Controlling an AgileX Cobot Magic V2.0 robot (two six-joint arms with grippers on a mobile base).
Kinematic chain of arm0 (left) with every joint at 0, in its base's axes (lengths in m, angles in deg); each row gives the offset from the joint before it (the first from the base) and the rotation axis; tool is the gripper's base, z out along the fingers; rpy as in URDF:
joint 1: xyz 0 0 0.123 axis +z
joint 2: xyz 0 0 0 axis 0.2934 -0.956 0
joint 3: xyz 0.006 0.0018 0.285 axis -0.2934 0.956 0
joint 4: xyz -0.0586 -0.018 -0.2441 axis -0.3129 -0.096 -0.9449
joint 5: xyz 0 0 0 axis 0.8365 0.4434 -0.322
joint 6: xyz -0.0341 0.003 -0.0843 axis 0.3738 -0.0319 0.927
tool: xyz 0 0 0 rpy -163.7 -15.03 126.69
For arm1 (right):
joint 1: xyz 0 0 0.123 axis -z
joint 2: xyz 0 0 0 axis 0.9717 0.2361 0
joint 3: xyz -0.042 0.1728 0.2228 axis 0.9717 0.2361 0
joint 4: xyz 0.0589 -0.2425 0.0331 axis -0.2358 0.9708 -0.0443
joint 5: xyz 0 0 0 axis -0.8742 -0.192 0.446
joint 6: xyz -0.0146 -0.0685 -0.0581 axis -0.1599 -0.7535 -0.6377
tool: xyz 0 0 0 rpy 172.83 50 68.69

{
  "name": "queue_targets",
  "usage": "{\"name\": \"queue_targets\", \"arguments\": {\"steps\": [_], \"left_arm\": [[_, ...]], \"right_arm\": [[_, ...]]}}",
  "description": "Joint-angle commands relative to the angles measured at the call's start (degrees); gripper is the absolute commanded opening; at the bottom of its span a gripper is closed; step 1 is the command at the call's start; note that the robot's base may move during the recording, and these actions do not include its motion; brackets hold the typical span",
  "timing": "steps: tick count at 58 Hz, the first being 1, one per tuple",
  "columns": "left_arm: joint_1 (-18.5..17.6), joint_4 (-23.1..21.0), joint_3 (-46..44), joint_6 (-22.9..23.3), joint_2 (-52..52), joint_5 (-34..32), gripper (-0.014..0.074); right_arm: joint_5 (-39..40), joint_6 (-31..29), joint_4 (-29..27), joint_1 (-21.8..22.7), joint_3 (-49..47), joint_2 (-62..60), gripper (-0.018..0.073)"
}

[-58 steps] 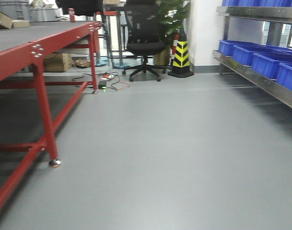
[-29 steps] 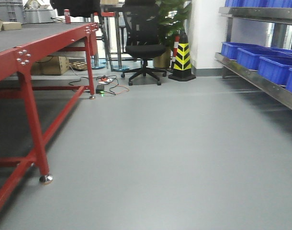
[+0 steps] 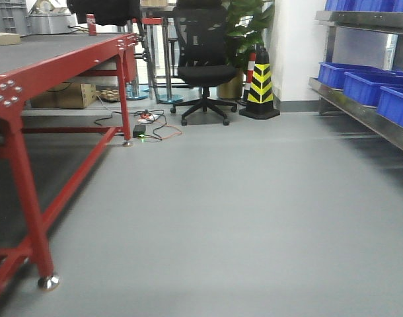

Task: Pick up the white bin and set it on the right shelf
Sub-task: 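Hold the bin with both grippers while driving to the blue-bin shelving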

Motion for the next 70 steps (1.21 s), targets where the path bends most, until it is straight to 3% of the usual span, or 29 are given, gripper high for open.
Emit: {"name": "queue_targets", "arguments": {"steps": [1,70], "left_arm": [[-3.19,-4.13,-1.74,-1.30,2.38,18.13,-0.0126],[-3.19,-4.13,-1.74,-1.30,2.27,18.13,-0.0126]], "right_arm": [[-13.72,-2.06,-3.16,-2.26,-2.00,-1.82,0.0062],[-13.72,-2.06,-3.16,-2.26,-2.00,-1.82,0.0062]]}}
